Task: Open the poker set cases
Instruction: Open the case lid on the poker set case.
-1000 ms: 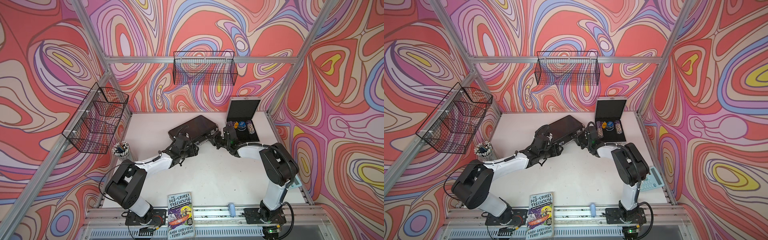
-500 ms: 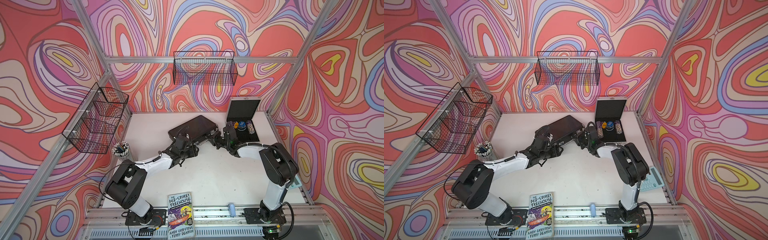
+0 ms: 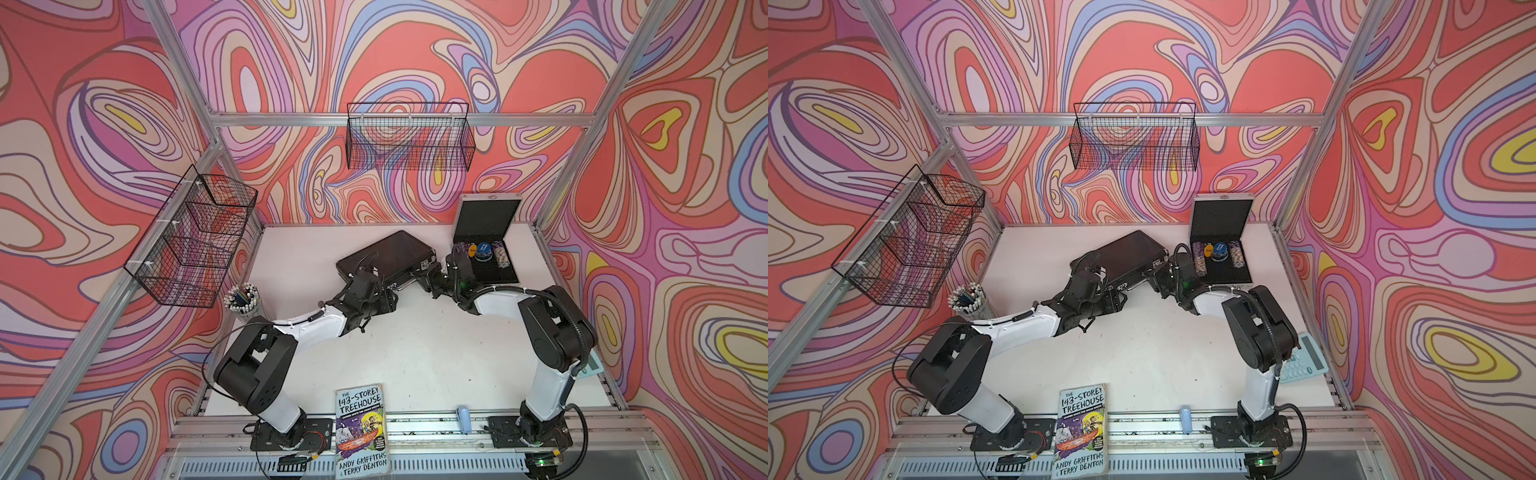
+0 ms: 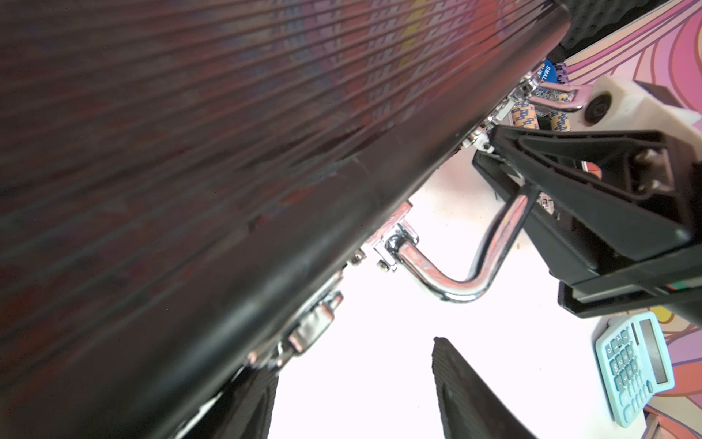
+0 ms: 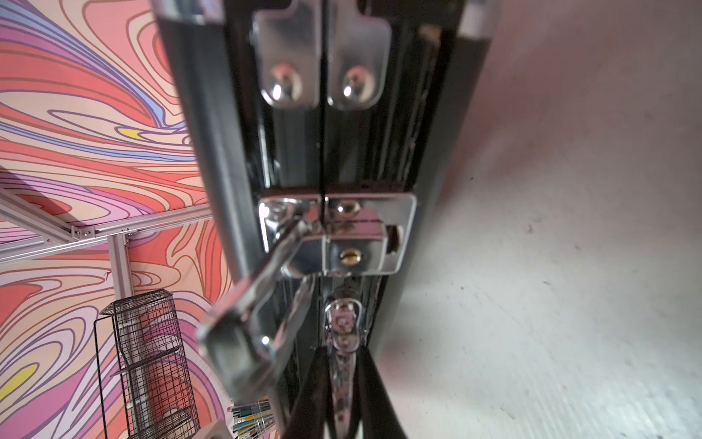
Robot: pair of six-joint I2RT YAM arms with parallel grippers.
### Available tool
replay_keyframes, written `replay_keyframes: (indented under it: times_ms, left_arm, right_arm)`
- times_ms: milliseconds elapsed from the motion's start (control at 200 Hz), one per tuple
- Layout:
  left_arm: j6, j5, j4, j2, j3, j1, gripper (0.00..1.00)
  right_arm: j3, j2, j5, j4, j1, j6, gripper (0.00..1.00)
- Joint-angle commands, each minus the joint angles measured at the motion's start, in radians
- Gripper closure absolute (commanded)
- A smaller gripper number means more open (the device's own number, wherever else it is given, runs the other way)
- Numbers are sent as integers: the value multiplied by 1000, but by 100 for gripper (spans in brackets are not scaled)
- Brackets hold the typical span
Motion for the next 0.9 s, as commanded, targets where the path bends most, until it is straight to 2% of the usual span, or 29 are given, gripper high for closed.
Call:
replay_keyframes:
  times_ms: [0,285,651,896]
  left_arm:
    - [1,-17,26,16,36,1,34]
    - [27,-31,26,7,60,19,34]
    - [29,8,65,-13,65,36,35]
    - [35,36,79,-29,89,46,35]
  right_arm:
    - [38,-9,-49,147,19,-9,100]
    - [33,-11,-48,143,18,-10,100]
    - [14,10,-41,143,19,-24,100]
    - [-34,24,-7,137,19,-81,100]
